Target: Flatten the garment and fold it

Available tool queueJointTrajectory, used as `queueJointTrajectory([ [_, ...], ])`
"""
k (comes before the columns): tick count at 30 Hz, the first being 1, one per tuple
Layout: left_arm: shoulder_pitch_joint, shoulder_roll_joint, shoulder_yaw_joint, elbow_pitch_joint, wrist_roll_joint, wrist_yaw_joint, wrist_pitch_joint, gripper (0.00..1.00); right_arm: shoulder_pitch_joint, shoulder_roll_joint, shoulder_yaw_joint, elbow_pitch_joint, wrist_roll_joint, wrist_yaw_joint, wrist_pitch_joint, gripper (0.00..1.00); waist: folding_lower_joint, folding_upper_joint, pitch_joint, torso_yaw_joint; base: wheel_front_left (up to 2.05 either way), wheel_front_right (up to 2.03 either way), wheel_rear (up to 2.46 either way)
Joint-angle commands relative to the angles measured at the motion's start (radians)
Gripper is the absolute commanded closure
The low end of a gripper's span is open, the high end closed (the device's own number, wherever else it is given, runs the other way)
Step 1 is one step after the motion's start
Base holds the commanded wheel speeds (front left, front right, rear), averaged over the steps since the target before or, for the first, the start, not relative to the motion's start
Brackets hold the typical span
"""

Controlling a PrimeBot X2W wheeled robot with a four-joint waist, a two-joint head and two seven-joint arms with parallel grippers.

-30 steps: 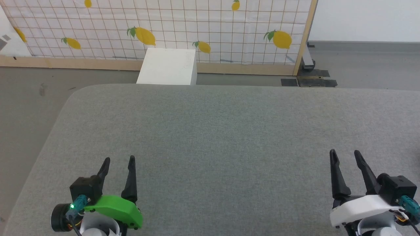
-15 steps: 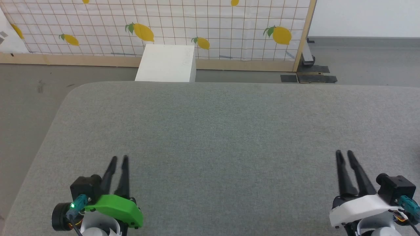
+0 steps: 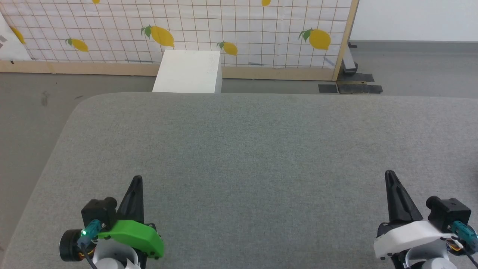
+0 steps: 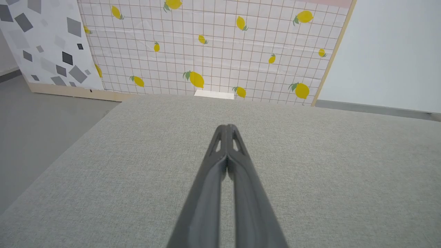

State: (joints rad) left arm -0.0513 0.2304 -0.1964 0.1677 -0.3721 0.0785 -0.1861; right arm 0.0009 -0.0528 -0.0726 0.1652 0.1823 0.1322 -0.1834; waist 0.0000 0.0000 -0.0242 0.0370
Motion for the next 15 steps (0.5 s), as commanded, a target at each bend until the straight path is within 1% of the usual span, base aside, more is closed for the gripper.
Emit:
queueJointTrajectory([
  [1, 0.006, -0.006, 0.008, -0.007, 0.022, -0.008, 0.007, 1.0, 0.0, 0.0, 0.004, -0.008, -0.012, 0.0, 0.006, 1.0, 0.0, 0.0, 0.0, 0.0, 0.0, 0.0, 0.0],
  [15, 0.011, -0.028, 0.032, -0.027, 0.065, -0.017, 0.029, 1.0, 0.0, 0.001, 0.012, -0.028, -0.033, 0.0, 0.028, 1.0, 0.0, 0.0, 0.003, -0.005, 0.0, 0.0, 0.0],
])
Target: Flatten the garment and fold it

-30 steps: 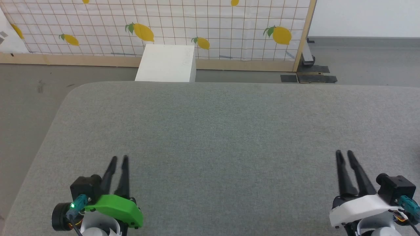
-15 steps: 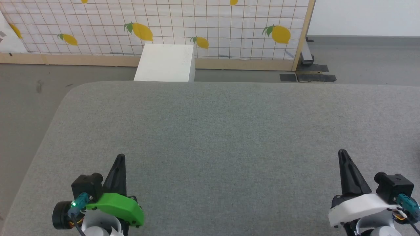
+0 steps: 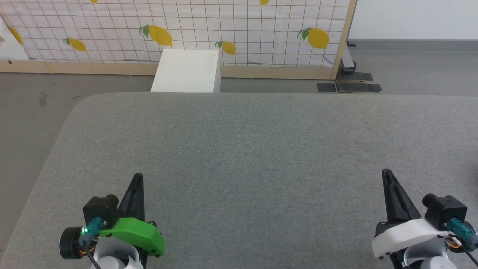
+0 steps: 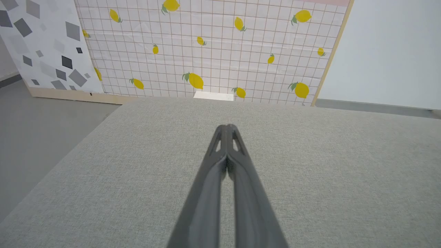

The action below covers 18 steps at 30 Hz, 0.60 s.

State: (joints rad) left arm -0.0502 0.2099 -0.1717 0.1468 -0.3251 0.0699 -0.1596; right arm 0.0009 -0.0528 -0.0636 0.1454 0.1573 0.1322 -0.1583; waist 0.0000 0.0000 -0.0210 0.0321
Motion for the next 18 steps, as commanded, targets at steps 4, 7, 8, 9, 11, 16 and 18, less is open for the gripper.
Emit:
queueJointTrajectory([
  [4, 0.012, -0.014, 0.014, -0.012, 0.031, -0.011, 0.009, 1.0, 0.0, 0.001, 0.006, -0.013, -0.014, 0.0, 0.009, 1.0, 0.0, 0.0, 0.001, -0.001, 0.0, 0.0, 0.0],
  [7, 0.013, -0.018, 0.018, -0.016, 0.04, -0.012, 0.014, 1.0, 0.0, 0.001, 0.008, -0.017, -0.019, 0.0, 0.014, 1.0, 0.0, 0.0, 0.002, -0.002, 0.0, 0.0, 0.0],
  [8, 0.013, -0.02, 0.02, -0.018, 0.043, -0.013, 0.015, 1.0, 0.0, 0.001, 0.008, -0.019, -0.02, 0.0, 0.016, 1.0, 0.0, 0.0, 0.002, -0.003, 0.0, 0.0, 0.0],
  [9, 0.014, -0.021, 0.022, -0.02, 0.047, -0.014, 0.017, 1.0, 0.0, 0.001, 0.009, -0.021, -0.022, 0.0, 0.017, 1.0, 0.0, 0.0, 0.002, -0.003, 0.0, 0.0, 0.0],
  [11, 0.015, -0.024, 0.025, -0.022, 0.052, -0.015, 0.02, 1.0, 0.0, 0.001, 0.01, -0.023, -0.025, 0.0, 0.02, 1.0, 0.0, 0.0, 0.002, -0.004, 0.0, 0.0, 0.0],
  [16, 0.017, -0.032, 0.034, -0.029, 0.068, -0.018, 0.028, 1.0, 0.0, 0.001, 0.013, -0.03, -0.033, -0.001, 0.028, 1.0, 0.0, 0.0, 0.004, -0.005, 0.0, 0.0, 0.0],
  [18, 0.017, -0.035, 0.037, -0.032, 0.075, -0.019, 0.031, 1.0, 0.0, 0.001, 0.014, -0.033, -0.036, -0.001, 0.031, 1.0, 0.0, 0.0, 0.004, -0.006, 0.0, 0.0, 0.0],
])
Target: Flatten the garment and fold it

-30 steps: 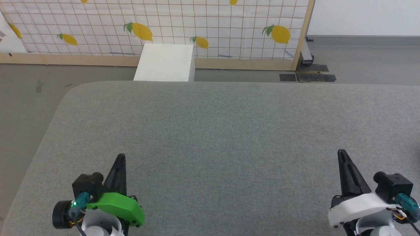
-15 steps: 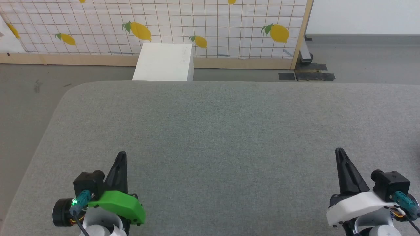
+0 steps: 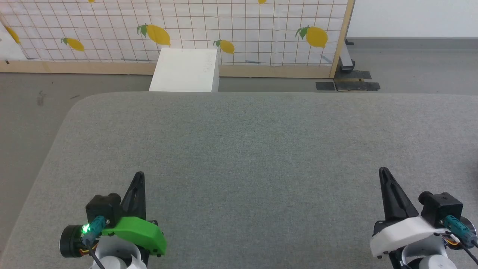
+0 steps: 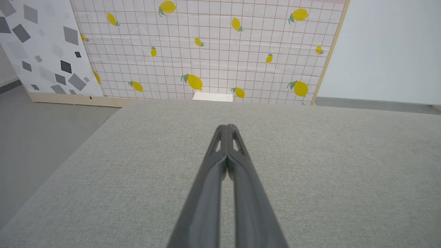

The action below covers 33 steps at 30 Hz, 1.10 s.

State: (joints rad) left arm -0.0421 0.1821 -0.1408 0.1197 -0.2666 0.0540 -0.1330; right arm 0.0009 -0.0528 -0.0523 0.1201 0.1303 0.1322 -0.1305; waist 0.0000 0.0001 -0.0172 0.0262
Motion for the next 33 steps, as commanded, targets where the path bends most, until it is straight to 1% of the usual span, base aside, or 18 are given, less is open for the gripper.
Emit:
queueJointTrajectory([
  [1, 0.01, -0.009, 0.008, -0.007, 0.02, -0.004, 0.006, 1.0, 0.0, 0.001, 0.004, -0.009, -0.01, -0.001, 0.005, 1.0, 0.0, -0.0001, 0.0, 0.0, 0.0, 0.0, 0.0],
  [33, 0.024, -0.062, 0.065, -0.055, 0.126, -0.026, 0.061, 1.0, -0.001, 0.002, 0.025, -0.057, -0.062, -0.001, 0.059, 1.0, 0.0, -0.0001, 0.008, -0.012, 0.0, 0.0, 0.0],
])
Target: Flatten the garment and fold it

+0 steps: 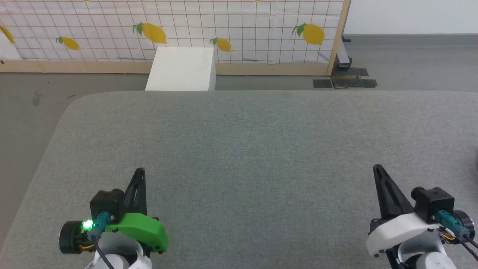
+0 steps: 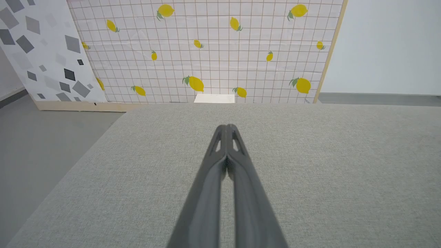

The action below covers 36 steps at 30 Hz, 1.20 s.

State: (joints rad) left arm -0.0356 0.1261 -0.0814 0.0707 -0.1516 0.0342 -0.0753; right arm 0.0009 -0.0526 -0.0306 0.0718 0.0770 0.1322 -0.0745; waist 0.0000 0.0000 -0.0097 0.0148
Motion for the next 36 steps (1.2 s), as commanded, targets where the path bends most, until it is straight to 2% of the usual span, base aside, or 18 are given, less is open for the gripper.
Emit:
queueJointTrajectory([
  [1, 0.018, -0.008, 0.008, -0.008, 0.014, -0.007, 0.005, 1.0, -0.001, 0.002, 0.004, -0.01, -0.01, -0.001, 0.005, 1.0, 0.0, 0.0, 0.0, 0.0, 0.0, 0.0, 0.0],
  [36, 0.032, -0.064, 0.068, -0.059, 0.127, -0.029, 0.063, 1.0, -0.001, 0.002, 0.026, -0.061, -0.065, -0.001, 0.062, 1.0, 0.0, 0.0, 0.008, -0.012, 0.0, 0.0, 0.0],
])
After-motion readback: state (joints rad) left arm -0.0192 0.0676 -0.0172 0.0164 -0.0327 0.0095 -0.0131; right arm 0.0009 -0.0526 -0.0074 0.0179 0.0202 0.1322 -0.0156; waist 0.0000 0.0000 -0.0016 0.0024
